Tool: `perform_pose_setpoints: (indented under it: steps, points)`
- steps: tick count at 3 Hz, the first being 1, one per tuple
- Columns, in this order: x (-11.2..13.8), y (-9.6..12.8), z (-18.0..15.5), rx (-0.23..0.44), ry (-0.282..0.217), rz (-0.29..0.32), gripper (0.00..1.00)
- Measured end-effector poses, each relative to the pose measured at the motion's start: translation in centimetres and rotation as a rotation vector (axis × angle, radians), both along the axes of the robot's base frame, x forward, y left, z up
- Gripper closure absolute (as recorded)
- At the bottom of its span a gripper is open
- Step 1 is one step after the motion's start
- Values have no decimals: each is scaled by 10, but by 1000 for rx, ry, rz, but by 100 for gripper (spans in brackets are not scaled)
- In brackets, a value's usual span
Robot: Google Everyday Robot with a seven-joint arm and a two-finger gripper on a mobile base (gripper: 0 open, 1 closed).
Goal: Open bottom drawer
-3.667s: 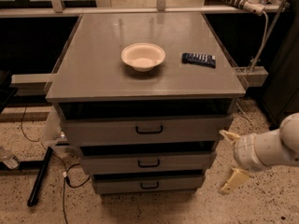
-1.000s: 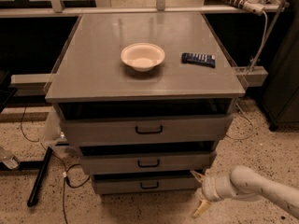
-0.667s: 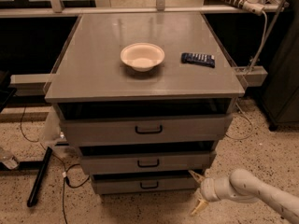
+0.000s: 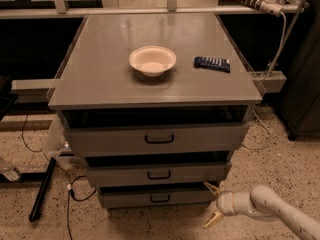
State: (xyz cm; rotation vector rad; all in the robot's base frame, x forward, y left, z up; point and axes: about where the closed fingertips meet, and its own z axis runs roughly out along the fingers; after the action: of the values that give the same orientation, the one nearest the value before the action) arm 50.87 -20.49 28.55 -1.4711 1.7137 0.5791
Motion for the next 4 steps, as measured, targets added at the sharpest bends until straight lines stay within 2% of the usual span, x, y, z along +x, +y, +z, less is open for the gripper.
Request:
perform_pose_setpoints:
  steps: [1,2,3,4]
  points:
    - [-4,4,0,-60,-18,0,0]
    - [-13,18,-8,-188,-60,32,0]
    - [-7,19,-19,-292,-138,3,0]
    - [-7,21,-21,-280,-131,4,0]
